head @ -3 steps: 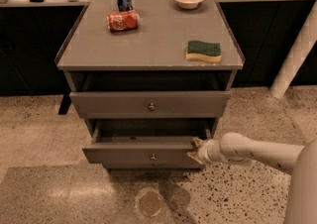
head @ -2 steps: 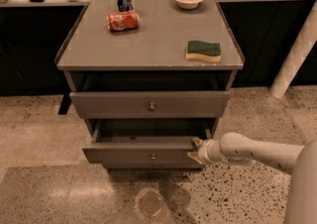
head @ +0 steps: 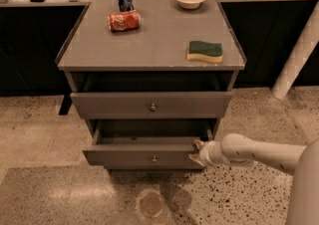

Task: Open middle drawer

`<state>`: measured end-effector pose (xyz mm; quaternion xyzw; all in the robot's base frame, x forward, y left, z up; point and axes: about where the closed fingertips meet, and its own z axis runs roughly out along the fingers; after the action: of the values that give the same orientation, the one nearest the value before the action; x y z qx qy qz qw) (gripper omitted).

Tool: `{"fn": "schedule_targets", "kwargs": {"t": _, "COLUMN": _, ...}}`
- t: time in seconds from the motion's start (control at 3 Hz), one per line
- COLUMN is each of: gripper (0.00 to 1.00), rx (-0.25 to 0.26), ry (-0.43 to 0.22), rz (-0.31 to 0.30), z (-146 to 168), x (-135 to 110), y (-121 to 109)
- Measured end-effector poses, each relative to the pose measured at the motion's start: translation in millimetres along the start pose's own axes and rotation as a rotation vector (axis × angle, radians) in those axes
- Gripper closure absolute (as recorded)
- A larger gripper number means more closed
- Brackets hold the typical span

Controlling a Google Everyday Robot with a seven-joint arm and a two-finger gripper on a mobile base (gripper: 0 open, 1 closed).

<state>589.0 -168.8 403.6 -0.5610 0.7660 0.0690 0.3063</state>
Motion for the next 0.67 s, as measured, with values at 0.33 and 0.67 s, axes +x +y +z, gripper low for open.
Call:
{"fn": "schedule_targets", "kwargs": {"t": 0.33, "gripper": 1.0, "rx": -0.013, "ry": -0.003, "rz": -0.023, "z": -0.5, "x": 10.9, "y": 20.8}}
{"fn": "schedule_targets", "kwargs": {"t": 0.67, "gripper": 1.0, "rx": -0.013, "ry": -0.003, "rz": -0.023, "z": -6.2, "x": 7.1, "y": 19.1}}
